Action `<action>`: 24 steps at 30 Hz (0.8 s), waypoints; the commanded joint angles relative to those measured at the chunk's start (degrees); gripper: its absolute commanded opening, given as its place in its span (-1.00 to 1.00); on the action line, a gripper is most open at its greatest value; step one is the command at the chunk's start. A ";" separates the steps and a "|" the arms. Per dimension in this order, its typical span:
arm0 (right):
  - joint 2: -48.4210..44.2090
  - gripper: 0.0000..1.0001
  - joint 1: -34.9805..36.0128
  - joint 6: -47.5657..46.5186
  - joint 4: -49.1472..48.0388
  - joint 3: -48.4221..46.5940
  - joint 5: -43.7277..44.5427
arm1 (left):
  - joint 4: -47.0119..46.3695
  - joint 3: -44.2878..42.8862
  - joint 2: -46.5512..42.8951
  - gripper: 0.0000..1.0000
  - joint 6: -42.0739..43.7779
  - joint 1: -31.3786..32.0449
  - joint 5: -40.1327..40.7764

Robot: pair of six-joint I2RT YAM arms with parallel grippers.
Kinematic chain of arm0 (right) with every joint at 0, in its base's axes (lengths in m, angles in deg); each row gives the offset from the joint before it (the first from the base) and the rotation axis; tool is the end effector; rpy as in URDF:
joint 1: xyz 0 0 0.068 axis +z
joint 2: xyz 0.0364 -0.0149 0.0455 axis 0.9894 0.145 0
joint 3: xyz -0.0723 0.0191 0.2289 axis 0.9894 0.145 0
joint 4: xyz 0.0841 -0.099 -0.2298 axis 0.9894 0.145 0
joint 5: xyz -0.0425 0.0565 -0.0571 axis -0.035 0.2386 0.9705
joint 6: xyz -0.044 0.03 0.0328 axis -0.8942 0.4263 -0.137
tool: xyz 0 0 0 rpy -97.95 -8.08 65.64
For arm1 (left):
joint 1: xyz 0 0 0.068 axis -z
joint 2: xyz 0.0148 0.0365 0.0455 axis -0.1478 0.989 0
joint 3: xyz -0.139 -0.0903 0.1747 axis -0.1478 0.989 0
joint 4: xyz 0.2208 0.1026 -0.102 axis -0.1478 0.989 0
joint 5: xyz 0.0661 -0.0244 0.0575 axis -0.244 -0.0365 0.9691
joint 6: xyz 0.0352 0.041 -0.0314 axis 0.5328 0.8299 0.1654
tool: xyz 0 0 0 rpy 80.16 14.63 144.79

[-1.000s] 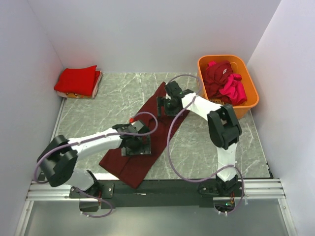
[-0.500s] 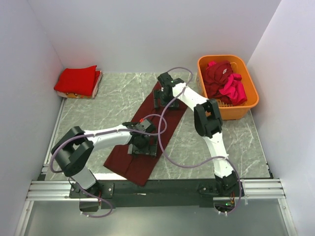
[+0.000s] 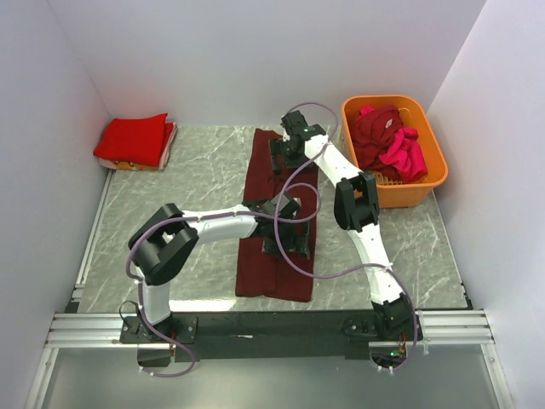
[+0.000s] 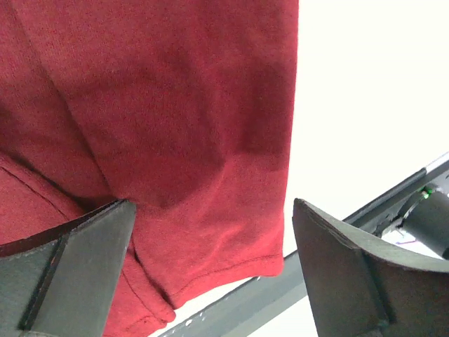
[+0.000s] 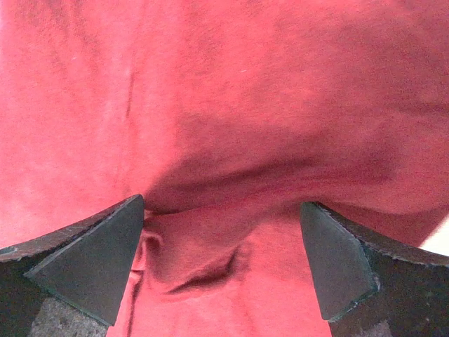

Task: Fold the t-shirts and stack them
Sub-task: Fold the tshirt

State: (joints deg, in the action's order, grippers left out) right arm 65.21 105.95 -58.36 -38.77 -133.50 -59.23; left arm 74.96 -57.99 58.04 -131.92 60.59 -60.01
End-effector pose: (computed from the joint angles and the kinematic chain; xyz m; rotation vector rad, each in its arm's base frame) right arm 0.4838 0.2220 0.1493 -0.3076 2.6124 0.3108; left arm 0.2262 -0.3065 0.1265 0.2299 2.8569 -0.7644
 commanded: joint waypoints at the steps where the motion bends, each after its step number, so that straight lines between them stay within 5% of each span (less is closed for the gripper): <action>1: -4.18 0.96 -0.12 -5.32 -1.81 -2.27 3.76 | -2.38 -2.71 -0.53 0.99 -0.70 0.73 2.86; 10: -19.56 0.94 -0.21 -0.86 -3.74 14.33 6.41 | 5.62 1.24 -15.72 0.99 -0.69 0.64 14.45; 15: -28.78 0.88 -0.12 3.10 -12.87 32.61 1.34 | 9.67 10.44 -25.31 0.99 -4.38 -3.83 22.38; 24: -24.51 0.19 -0.21 4.51 -14.48 33.26 -0.36 | 7.83 24.88 -35.34 0.99 -4.56 -22.91 17.55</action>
State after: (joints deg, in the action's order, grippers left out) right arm 38.54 105.78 -54.58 -51.38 -97.64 -59.12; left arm 82.77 -35.11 25.24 -136.20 39.85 -41.54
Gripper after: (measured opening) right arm 0.620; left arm 0.995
